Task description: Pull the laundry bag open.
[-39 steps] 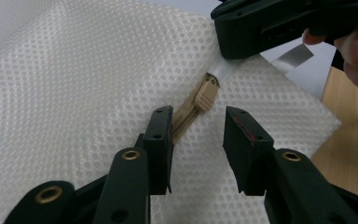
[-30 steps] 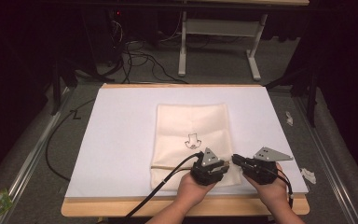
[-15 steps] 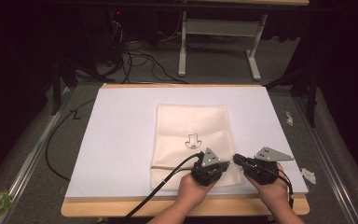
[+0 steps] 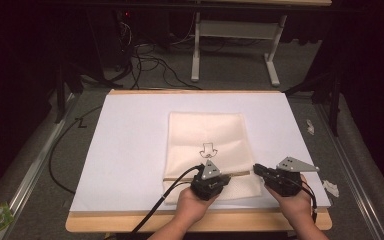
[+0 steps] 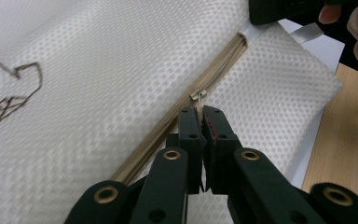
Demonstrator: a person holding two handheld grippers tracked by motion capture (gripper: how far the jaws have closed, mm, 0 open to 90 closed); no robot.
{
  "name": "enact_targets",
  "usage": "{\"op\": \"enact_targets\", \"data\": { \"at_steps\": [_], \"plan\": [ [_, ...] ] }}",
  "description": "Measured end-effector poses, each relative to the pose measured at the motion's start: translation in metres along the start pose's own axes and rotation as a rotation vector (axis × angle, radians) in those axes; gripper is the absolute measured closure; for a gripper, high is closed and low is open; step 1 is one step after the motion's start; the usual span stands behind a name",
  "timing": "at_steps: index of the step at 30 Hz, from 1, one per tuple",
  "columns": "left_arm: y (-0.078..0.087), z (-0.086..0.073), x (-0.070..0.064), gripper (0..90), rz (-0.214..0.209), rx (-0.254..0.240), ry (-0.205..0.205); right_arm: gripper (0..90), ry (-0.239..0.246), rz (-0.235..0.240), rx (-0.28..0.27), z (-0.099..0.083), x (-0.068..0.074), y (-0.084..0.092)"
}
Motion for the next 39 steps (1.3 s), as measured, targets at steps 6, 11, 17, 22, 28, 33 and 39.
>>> {"op": "enact_targets", "data": {
  "at_steps": [6,11,17,22,28,33,39],
  "plan": [
    [0.018,-0.01,0.008,87.3,0.015,-0.005,-0.007,85.9,0.001,0.003,-0.001,0.0,0.0,0.0],
    [0.026,-0.015,0.014,87.3,0.027,0.014,-0.014,85.9,0.008,0.001,0.003,0.001,0.001,-0.001],
    [0.037,-0.022,0.02,87.3,0.043,0.048,-0.026,85.9,0.005,0.002,0.007,0.001,0.001,-0.003],
    [0.054,-0.031,0.023,87.4,0.05,0.001,-0.009,85.9,0.017,0.01,0.005,0.002,0.004,-0.004],
    [0.061,-0.033,0.033,87.4,0.05,-0.032,0.022,85.9,0.011,-0.003,0.01,0.001,0.003,-0.003],
    [0.069,-0.038,0.045,87.3,0.059,-0.026,0.042,85.9,0.007,-0.017,0.015,-0.002,-0.001,-0.002],
    [0.077,-0.041,0.054,87.1,0.053,-0.019,0.038,86.0,0.026,-0.018,0.034,-0.003,0.004,-0.006]
  ]
}}
Point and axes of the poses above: each handheld gripper's, and its own axes: y roughly backward along the jaws, z roughly out of its top, x roughly to its left, the point moved 6 cm from there along -y, roughly forward along the jaws, and after that the axes turned 8 degrees about x, right-handed, at the moved point
